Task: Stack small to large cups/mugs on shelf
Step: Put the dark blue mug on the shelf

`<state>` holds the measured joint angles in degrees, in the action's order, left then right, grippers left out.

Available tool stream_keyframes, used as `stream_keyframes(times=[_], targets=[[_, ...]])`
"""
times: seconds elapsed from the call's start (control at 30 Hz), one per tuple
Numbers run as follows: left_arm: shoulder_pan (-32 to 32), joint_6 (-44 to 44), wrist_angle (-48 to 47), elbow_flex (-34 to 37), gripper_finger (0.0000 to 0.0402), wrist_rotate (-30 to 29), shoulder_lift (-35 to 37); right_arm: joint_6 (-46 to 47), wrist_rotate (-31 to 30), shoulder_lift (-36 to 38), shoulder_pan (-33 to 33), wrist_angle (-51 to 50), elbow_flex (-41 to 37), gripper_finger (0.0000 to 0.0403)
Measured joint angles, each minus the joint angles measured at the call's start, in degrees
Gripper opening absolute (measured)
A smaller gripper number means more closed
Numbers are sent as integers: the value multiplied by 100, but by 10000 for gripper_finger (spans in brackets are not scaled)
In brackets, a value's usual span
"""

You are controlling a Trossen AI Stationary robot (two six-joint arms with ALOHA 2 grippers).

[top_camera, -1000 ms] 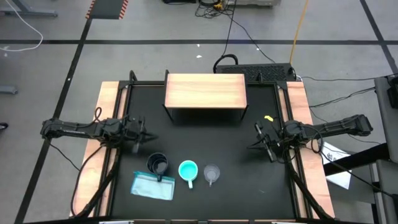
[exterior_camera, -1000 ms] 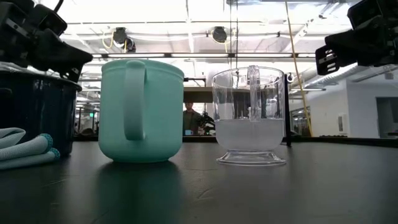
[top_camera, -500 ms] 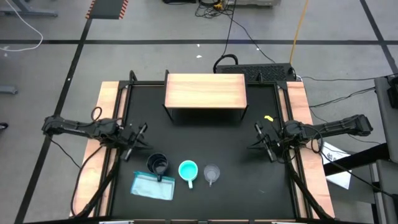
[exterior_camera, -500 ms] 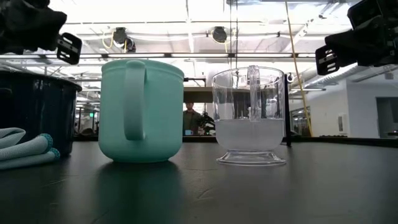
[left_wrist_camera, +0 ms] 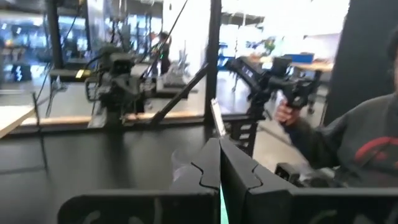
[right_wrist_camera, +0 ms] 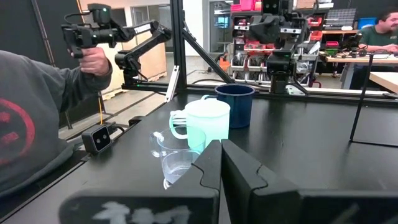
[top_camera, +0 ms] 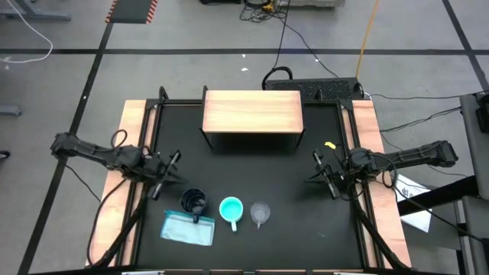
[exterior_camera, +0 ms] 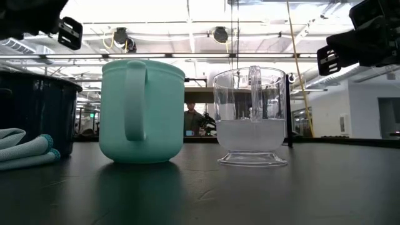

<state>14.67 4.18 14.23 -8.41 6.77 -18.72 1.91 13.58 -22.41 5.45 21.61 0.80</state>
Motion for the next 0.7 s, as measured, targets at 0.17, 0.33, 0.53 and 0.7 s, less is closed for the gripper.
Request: stream_keyframes(times=[0.17,0.33,0.53,0.7], targets=[[130,-78,-1185,-841,0,-397,-637,0,2,2,0,-2,1,0],[304,-35,-2429,-1724,0,-955,-1368,1,2,2,0,-2,0,0],[531,104,-3306,-2622,0,-970,-2298,0,2,2,0,-25,2,0],[738,287,-4517,-3378,0,-976,-3178,0,1,0,0,-100,2,0]])
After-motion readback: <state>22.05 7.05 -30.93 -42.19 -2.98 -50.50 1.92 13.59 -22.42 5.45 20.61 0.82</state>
